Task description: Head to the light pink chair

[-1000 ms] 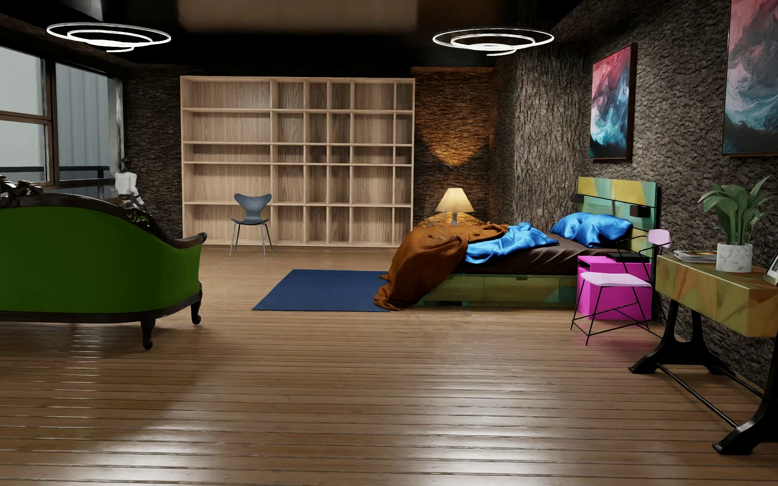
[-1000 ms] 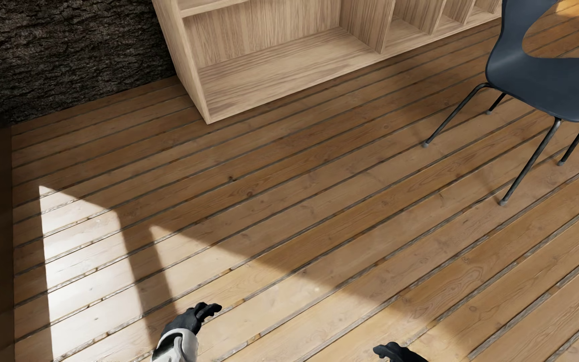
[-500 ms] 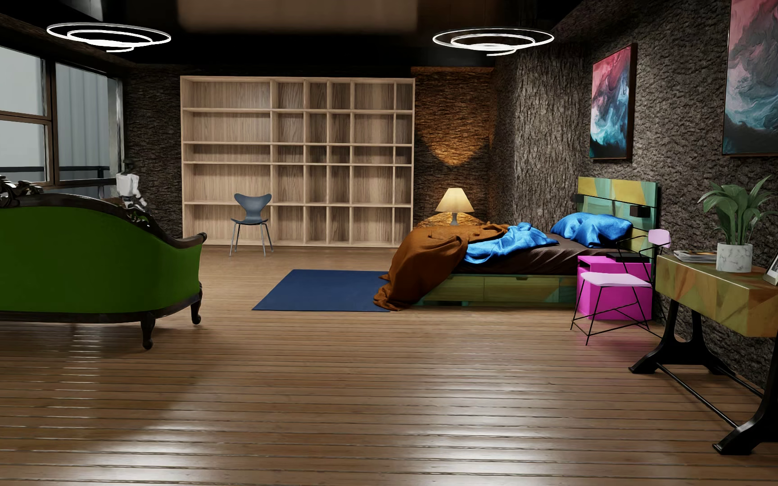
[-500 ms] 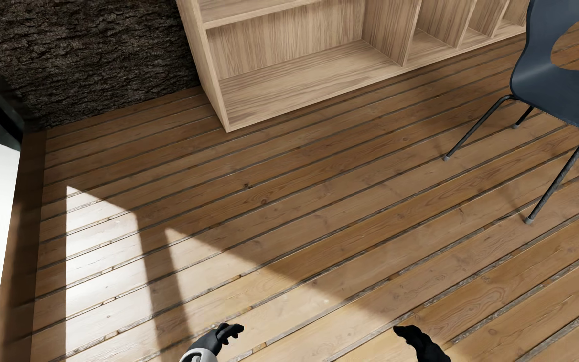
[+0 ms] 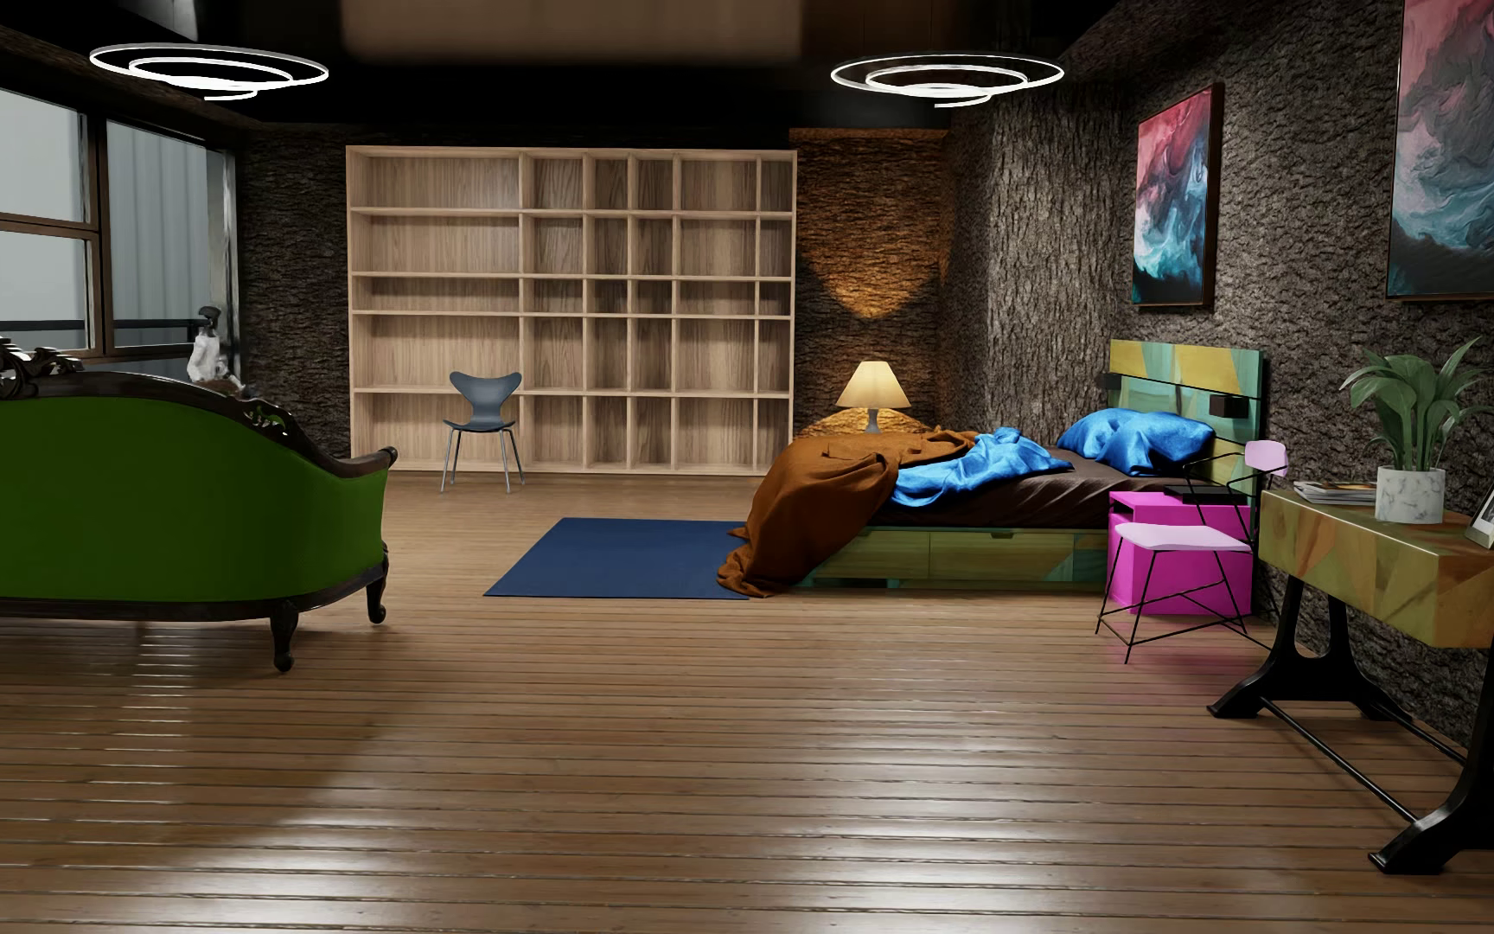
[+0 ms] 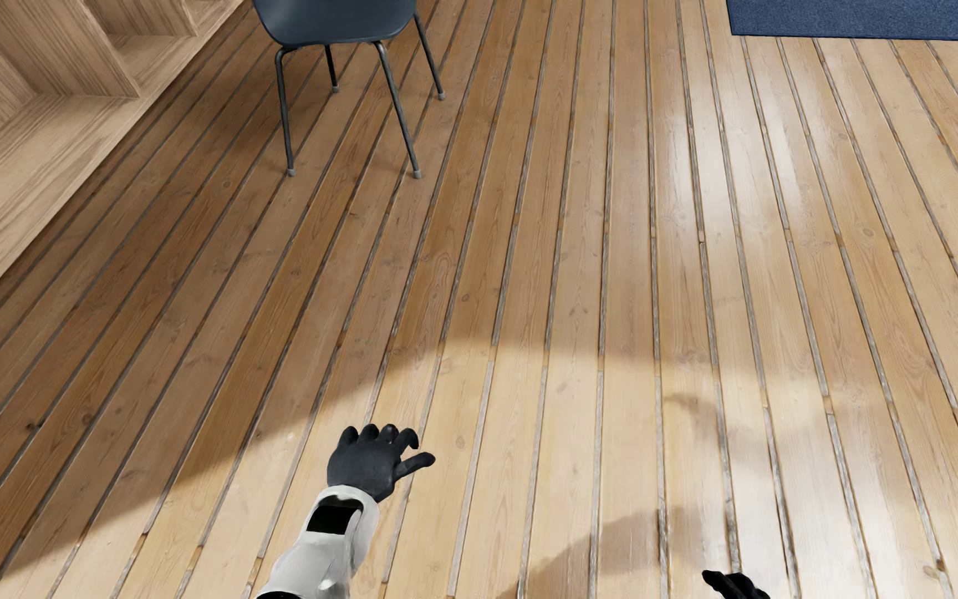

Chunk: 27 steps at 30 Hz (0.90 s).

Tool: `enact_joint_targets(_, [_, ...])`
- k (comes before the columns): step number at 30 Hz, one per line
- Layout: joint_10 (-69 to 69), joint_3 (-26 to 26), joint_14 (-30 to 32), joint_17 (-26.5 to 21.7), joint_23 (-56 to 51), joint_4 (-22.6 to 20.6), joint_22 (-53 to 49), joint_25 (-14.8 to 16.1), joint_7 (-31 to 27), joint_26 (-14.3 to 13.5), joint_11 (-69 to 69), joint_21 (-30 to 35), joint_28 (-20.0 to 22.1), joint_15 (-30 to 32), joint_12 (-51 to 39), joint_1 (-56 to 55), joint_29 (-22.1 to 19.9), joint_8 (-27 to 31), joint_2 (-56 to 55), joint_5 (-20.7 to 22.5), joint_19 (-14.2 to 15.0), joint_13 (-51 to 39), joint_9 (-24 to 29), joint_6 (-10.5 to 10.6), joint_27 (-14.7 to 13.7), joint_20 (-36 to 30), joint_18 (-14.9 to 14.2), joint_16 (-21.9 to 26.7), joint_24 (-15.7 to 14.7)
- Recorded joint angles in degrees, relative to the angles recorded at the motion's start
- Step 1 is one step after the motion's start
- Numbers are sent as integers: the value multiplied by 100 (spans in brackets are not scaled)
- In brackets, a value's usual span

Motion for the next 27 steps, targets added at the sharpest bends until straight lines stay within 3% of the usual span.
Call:
enact_joint_targets(1, [-37,66,117,-95,181,290,-559,-138,442,-30,-146,-23,339,-204,89,50,68,-827,266,-515,-127,-80,-62,-17,259,406,-121,36,-397])
enact_joint_targets(2, [-38,123,162,-180,216,672,-997,-391,909,-36,-336,124,596,-298,218,155,258,-1638,480,-764,-103,-166,-112,-18,365,862,-224,87,-1023])
enact_joint_targets(3, [55,128,31,-227,146,1156,-1325,-610,1325,-25,-469,375,747,-369,420,312,503,-1861,456,-596,494,-272,-133,19,243,1298,-232,209,-1784])
enact_joint_targets(4, [261,101,-373,-235,59,1702,-1566,-696,1550,5,-471,667,787,-587,717,471,783,-1450,140,-85,928,-410,-121,99,-67,1655,-44,410,-2549])
enact_joint_targets(5, [619,125,-1011,-256,3,2060,-1690,-685,1248,60,-411,955,769,-796,1081,481,1098,-907,-201,542,859,-558,-87,193,-441,1887,573,610,-3182])
enact_joint_targets(6, [1204,215,-1494,-309,-32,1922,-1615,-701,110,157,-407,1190,740,-956,1434,179,1365,-365,-426,1185,634,-695,-28,267,-744,1938,1151,733,-3565])
enact_joint_targets(7, [1924,291,-1733,-283,-42,1372,-1339,-792,-1162,313,-530,1328,596,-1050,1715,-250,1462,85,-464,1775,391,-872,42,324,-859,1802,933,855,-3698])
enact_joint_targets(8, [2586,315,-1875,-177,-79,855,-930,-825,-1713,489,-776,1331,201,-1066,1928,-611,1337,407,-338,2274,194,-994,108,392,-880,1527,762,956,-3565])
enact_joint_targets(9, [3108,330,-1945,-23,-195,547,-425,-695,-1595,590,-1113,1251,-432,-1004,2049,-920,1108,664,-114,2690,57,-1042,164,470,-915,1115,918,964,-3221])
enact_joint_targets(10, [3432,380,-1959,102,-355,255,38,-441,-1341,509,-1495,1204,-1237,-886,2129,-1250,938,938,148,3066,-37,-1096,207,548,-1068,695,1152,900,-2785])
enact_joint_targets(11, [3566,462,-1886,142,-530,-151,344,-221,-1268,263,-1877,1255,-2029,-728,2228,-1670,899,1264,425,3433,-135,-1215,239,615,-1354,434,1182,775,-2416])
enact_joint_targets(12, [3481,549,-1762,117,-718,-595,458,-146,-1354,-7,-2256,1359,-2642,-569,2383,-2154,922,1627,729,3782,-250,-1406,265,668,-1703,426,1050,581,-2243])
enact_joint_targets(13, [3199,629,-1632,82,-935,-959,413,-175,-1496,-178,-2639,1460,-2960,-437,2563,-2635,894,2000,1079,4075,-351,-1641,290,709,-1996,582,975,332,-2241])
enact_joint_targets(14, [2740,702,-1419,91,-1157,-1187,269,-214,-1618,-272,-2987,1518,-2916,-338,2729,-3047,779,2378,1457,4298,-429,-1880,317,737,-2162,713,987,108,-2263])
enact_joint_targets(15, [2153,774,-1132,148,-1349,-1349,102,-199,-1759,-331,-3270,1542,-2573,-236,2842,-3368,607,2774,1841,4432,-517,-2092,348,744,-2190,685,1016,-38,-2175])
enact_joint_targets(17, [1151,924,-838,327,-1531,-1612,-8,26,-2102,-295,-3422,1480,-1772,208,2889,-3609,236,3398,2556,4445,-659,-2285,417,654,-2022,297,948,-84,-1701])
enact_joint_targets(18, [1180,992,-587,387,-1488,-1667,144,195,-2119,-186,-3206,1426,-1648,631,2805,-3573,52,3599,2800,4365,-532,-2235,453,555,-1857,152,1253,-84,-1499])
enact_joint_targets(19, [1615,1052,-280,383,-1329,-1745,417,334,-2161,-32,-2633,1385,-1703,1234,2652,-3502,-115,3815,2873,4280,4,-2119,498,425,-1628,138,1702,-111,-1390])
enact_joint_targets(20, [2153,1104,-255,306,-1021,-1769,736,407,-2122,177,-1615,1389,-1818,2044,2424,-3379,-225,3967,2684,4238,1016,-1990,552,292,-1320,260,1876,-157,-1347])
enact_joint_targets(21, [2584,1165,-473,161,-536,-1777,990,411,-2013,425,-267,1470,-1875,2846,2134,-3185,-203,3841,2175,4149,1572,-1904,607,179,-944,482,1984,-212,-1325])
enact_joint_targets(22, [2813,1208,-819,-36,121,-1829,1062,335,-1884,645,1050,1648,-1788,3108,1822,-2881,23,3580,1405,3807,1596,-1879,649,74,-553,756,2006,-265,-1302])
enact_joint_targets(23, [2820,1197,-1167,-270,880,-1975,893,149,-1771,750,2045,1917,-1500,2712,1539,-2461,445,3565,549,3423,1550,-1885,672,-36,-218,1042,1994,-318,-1305])
enact_joint_targets(24, [2641,1159,-1431,-497,1618,-2184,541,-137,-1726,659,2576,2227,-1021,2233,1309,-1960,938,3514,-296,3033,1318,-1846,676,-134,22,1316,2011,-370,-1410])
enact_joint_targets(25, [2342,1105,-1600,-682,2214,-2433,149,-417,-1788,353,2624,2472,-493,1795,1119,-1413,1350,3390,-1051,2664,947,-1692,664,-205,166,1548,2032,-412,-1668])
enact_joint_targets(27, [1665,970,-1702,-931,2733,-2883,-621,-510,-2161,-344,1562,2393,23,1211,768,-293,1759,3158,-2166,2179,743,-1101,611,-249,204,1605,2068,-379,-2406])
